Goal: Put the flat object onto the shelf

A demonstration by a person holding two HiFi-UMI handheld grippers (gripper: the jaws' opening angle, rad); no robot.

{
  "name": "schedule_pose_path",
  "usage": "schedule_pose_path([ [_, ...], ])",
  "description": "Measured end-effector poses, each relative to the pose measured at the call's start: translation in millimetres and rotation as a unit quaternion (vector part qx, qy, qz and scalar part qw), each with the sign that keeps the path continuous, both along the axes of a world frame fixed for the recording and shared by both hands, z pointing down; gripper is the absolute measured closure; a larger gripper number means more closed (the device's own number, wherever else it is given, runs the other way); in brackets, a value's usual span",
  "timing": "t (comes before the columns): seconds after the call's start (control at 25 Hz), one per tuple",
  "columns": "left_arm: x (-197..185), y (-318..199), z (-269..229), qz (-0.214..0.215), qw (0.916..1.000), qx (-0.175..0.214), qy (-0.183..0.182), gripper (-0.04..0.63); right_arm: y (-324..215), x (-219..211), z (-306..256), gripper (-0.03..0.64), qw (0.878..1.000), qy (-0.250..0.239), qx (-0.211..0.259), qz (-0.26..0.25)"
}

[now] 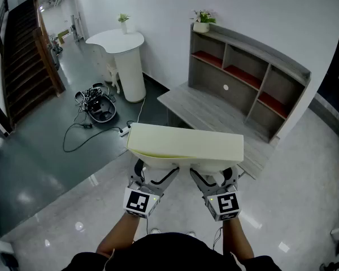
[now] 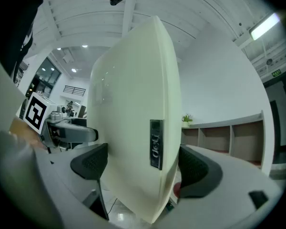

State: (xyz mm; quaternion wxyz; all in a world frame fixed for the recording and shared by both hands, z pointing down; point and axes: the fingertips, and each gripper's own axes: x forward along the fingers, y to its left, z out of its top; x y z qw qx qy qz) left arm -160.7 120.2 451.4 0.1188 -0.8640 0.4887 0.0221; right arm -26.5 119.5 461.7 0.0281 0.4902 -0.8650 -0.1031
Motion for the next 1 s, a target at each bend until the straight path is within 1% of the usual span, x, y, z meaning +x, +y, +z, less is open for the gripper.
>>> schedule_pose_path([
  [0.12,4.3,1.4,0.4,-0.001,1.0,-0.003,0.002,0.107,2.5,1.7,-4.4,0.127,1.0,-0.004,-0.008,0.0],
  [0.32,15.6,1.3,3.9,0.0,1.0,-0.005,-0.004,0.107,2.1,15.7,4.2,0.127,1.0,-0.005,0.002,0.003],
  [0.4,22.9,1.3,3.3,0.001,0.9999,-0.011,-0.001,0.107,2.1,22.4,3.5,0.127,1.0,-0.01,0.002,0.005],
  [0.52,36.0,3.0,2.0,0.009,1.0,-0.004,-0.002,0.106,5.2,34.1,1.7,0.127,1.0,-0.011,0.01,0.008],
  [0.68,54.8,2.8,3.6,0.011,0.9999,-0.009,0.003,0.106,6.5,52.9,1.6,0.127,1.0,-0.011,0.016,0.008],
  [0.84,74.3,0.9,7.4,0.013,0.9998,-0.015,0.006,0.106,5.6,72.8,7.0,0.126,1.0,-0.024,0.003,0.009],
  [1.0,85.9,-3.9,11.9,0.017,0.9995,-0.027,0.008,0.106,2.2,85.3,11.0,0.127,0.999,-0.038,-0.011,0.013],
])
